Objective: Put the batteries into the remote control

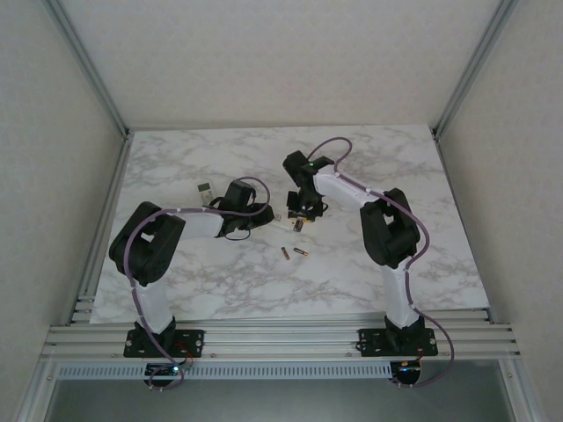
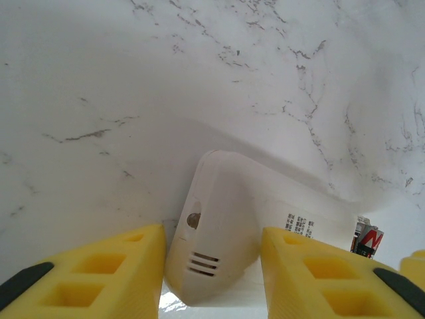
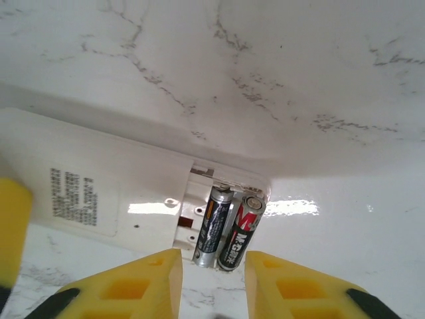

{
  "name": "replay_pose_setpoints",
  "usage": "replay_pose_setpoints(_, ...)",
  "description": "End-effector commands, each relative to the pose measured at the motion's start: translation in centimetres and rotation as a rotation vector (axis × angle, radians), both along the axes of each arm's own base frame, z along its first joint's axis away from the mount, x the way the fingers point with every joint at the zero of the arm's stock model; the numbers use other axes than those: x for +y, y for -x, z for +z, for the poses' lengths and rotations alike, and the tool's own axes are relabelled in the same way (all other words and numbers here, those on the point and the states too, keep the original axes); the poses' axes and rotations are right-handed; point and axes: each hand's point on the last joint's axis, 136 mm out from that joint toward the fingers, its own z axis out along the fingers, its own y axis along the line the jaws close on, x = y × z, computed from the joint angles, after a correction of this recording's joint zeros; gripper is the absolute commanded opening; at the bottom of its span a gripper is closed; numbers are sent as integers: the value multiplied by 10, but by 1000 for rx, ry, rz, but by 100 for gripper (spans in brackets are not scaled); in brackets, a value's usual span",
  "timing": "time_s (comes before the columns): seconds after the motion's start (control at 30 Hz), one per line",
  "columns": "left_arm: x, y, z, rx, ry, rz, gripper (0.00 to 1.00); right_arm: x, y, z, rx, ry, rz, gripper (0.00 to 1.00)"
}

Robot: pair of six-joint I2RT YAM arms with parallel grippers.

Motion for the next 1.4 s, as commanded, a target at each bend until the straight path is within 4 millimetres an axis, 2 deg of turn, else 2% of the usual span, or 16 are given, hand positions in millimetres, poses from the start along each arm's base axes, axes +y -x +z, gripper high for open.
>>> replay_pose_setpoints(0.0,-8,23,-8,78,-6,-53,41,-12,-3,9,-24,16,-35,24)
replay_pose_setpoints(0.17,-8,23,-8,78,-6,-51,41,-16,-4,5,-25,37,-42,18)
replay_pose_setpoints(0.37,-8,23,-7,77,-5,-52,40,-24,-1,-5,-12,77,-44,20)
replay_pose_setpoints(0.77,-10,21,-7,77,-4,-54,40,-11,3,-24,36,23,-40,19)
replay_pose_setpoints(1.17,-10,21,-6,74,-2,-54,40,-11,9,-41,70,31,-38,12)
replay_pose_setpoints(1.37,-10,21,-6,75,1,-52,40,-13,19,-52,93,61,-41,8)
